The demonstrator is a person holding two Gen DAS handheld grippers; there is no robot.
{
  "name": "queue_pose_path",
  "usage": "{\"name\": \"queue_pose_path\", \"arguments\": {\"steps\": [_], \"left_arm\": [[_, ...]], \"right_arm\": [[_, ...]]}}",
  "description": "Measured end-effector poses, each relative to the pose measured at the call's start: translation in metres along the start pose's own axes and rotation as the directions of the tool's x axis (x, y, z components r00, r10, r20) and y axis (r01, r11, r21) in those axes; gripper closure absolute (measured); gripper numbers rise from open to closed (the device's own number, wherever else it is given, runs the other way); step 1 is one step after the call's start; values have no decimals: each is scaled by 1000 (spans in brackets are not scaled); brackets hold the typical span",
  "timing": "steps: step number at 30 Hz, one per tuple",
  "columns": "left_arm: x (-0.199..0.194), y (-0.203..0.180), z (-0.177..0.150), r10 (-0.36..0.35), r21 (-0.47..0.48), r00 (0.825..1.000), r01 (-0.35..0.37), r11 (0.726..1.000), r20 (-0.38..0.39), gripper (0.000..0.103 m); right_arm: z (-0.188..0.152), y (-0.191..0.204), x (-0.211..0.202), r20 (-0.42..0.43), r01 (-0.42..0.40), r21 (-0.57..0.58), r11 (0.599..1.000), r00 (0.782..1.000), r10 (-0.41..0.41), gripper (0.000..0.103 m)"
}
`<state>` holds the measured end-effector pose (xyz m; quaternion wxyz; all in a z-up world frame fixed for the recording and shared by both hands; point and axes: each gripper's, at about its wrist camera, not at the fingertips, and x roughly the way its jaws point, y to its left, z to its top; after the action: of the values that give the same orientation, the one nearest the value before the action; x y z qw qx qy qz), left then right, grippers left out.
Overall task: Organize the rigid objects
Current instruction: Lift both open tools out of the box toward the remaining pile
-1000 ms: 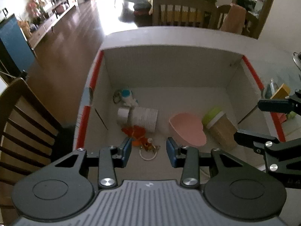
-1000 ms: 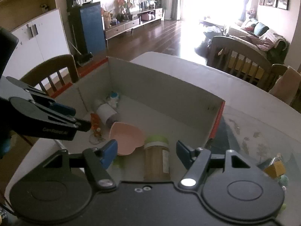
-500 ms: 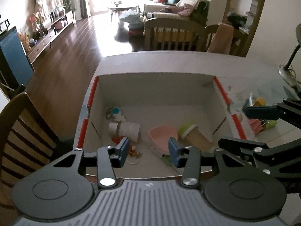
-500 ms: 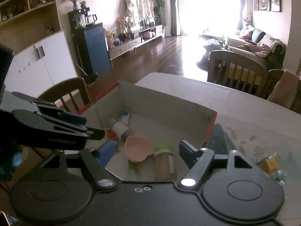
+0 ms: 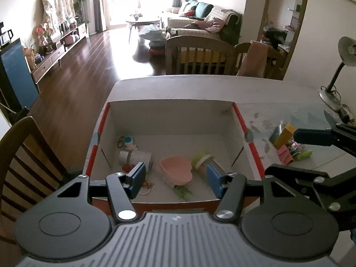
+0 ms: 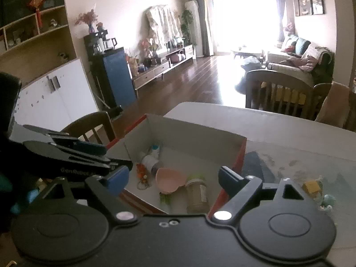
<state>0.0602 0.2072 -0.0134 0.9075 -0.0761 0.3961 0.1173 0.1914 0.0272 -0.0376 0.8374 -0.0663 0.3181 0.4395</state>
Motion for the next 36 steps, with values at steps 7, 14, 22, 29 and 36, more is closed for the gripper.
{"name": "queue_pose_path", "arguments": {"steps": [7, 14, 22, 29, 36], "left_arm": [[-10, -13, 1, -9, -13, 999, 9, 1000, 33, 31], [-15, -30, 2, -34, -19, 998, 35, 999, 58, 24], [-11, -62, 5, -78, -5, 993, 79, 997, 86, 14], [2, -100, 11, -116, 27, 987, 113, 993, 108, 12], [27, -138, 13, -150, 33, 985, 148, 988, 83, 0]], "right_arm": [[-3, -9, -23, 48, -13, 15, 1000, 999, 12, 6], [-9, -25, -41, 74, -22, 38, 999, 997, 20, 5], [-22, -51, -60, 81, -13, 61, 998, 997, 8, 5], [-37, -83, -72, 64, 22, 93, 995, 998, -28, 5], [-55, -117, -83, 49, 83, 114, 990, 995, -89, 5]]}}
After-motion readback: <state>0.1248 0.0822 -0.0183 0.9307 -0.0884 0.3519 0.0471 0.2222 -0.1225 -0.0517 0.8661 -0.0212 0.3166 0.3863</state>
